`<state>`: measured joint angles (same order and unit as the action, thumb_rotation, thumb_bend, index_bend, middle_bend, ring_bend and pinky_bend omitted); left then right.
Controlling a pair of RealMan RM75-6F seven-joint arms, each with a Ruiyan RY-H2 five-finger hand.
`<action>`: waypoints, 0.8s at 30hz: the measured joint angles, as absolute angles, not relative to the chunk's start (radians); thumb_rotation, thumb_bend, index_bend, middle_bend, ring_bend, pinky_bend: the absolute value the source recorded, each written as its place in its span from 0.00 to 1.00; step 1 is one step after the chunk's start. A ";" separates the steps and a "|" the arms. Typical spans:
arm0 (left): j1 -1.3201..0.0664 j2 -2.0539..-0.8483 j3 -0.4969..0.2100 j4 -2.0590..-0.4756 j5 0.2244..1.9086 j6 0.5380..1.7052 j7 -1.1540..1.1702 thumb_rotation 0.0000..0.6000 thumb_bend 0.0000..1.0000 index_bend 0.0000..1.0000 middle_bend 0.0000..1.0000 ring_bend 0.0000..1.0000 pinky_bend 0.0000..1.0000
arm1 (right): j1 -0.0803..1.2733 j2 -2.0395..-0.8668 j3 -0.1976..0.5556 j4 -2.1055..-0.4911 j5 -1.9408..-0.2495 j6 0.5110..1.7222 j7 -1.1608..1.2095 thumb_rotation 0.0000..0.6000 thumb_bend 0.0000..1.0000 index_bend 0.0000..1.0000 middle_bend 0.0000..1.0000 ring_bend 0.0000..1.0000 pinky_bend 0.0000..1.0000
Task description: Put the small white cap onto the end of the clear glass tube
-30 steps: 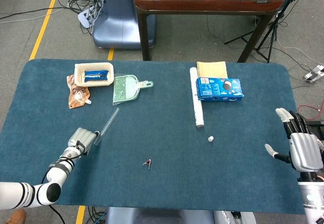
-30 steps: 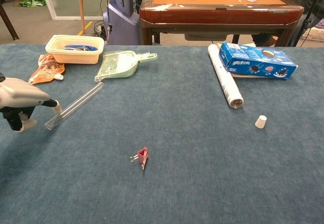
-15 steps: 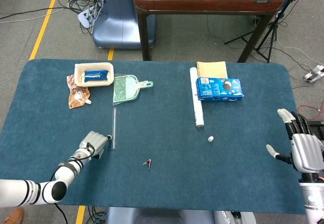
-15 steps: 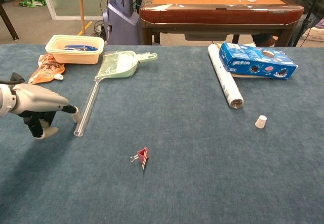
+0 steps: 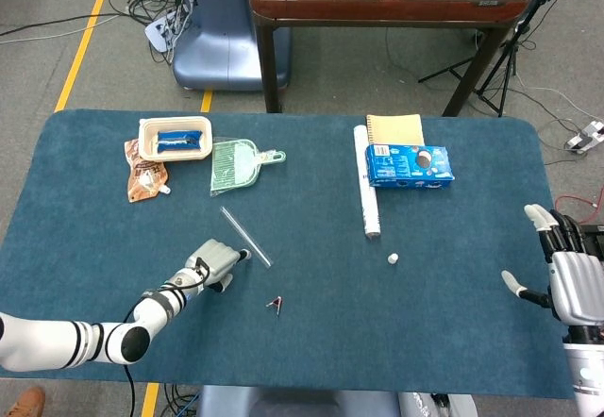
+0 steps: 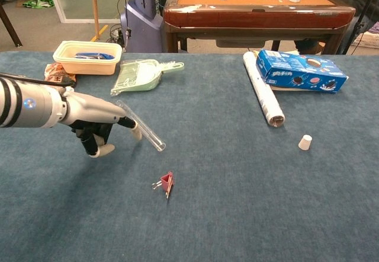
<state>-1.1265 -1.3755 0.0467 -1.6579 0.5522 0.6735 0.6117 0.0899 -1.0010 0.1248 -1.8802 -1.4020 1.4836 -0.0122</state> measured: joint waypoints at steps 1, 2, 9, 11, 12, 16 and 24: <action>-1.132 -1.376 0.045 -1.653 0.550 0.671 0.608 1.00 0.53 0.17 1.00 0.94 0.81 | 0.089 -1.001 0.124 -1.880 -1.403 1.484 -0.010 1.00 0.21 0.06 0.10 0.01 0.06; -1.137 -1.377 0.043 -1.649 0.547 0.670 0.603 1.00 0.53 0.17 1.00 0.94 0.81 | 0.088 -1.001 0.124 -1.879 -1.403 1.485 -0.009 1.00 0.21 0.06 0.10 0.01 0.06; -1.148 -1.390 0.031 -1.613 0.560 0.746 0.603 1.00 0.53 0.17 1.00 0.93 0.81 | 0.088 -1.004 0.124 -1.872 -1.402 1.481 -0.003 1.00 0.21 0.06 0.10 0.01 0.06; -1.148 -1.409 0.023 -1.581 0.571 0.783 0.606 1.00 0.53 0.17 1.00 0.93 0.81 | 0.089 -1.005 0.124 -1.870 -1.404 1.480 -0.003 1.00 0.21 0.06 0.10 0.01 0.06; -1.149 -1.424 0.017 -1.558 0.578 0.796 0.606 1.00 0.53 0.16 1.00 0.93 0.81 | 0.089 -1.005 0.124 -1.870 -1.404 1.479 -0.003 1.00 0.21 0.06 0.10 0.01 0.06; -1.155 -1.477 -0.007 -1.467 0.587 0.799 0.601 1.00 0.53 0.12 1.00 0.93 0.81 | 0.092 -1.003 0.126 -1.873 -1.404 1.476 -0.007 1.00 0.21 0.06 0.10 0.01 0.06; -1.216 -1.592 -0.033 -1.273 0.529 0.728 0.646 1.00 0.53 0.07 1.00 0.92 0.81 | 0.092 -1.002 0.126 -1.875 -1.404 1.475 -0.006 1.00 0.21 0.06 0.10 0.01 0.06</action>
<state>-1.2161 -1.5918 -0.0325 -1.2729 0.5290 0.7280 0.6460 0.0915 -1.0019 0.1264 -1.8751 -1.4038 1.4753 -0.0060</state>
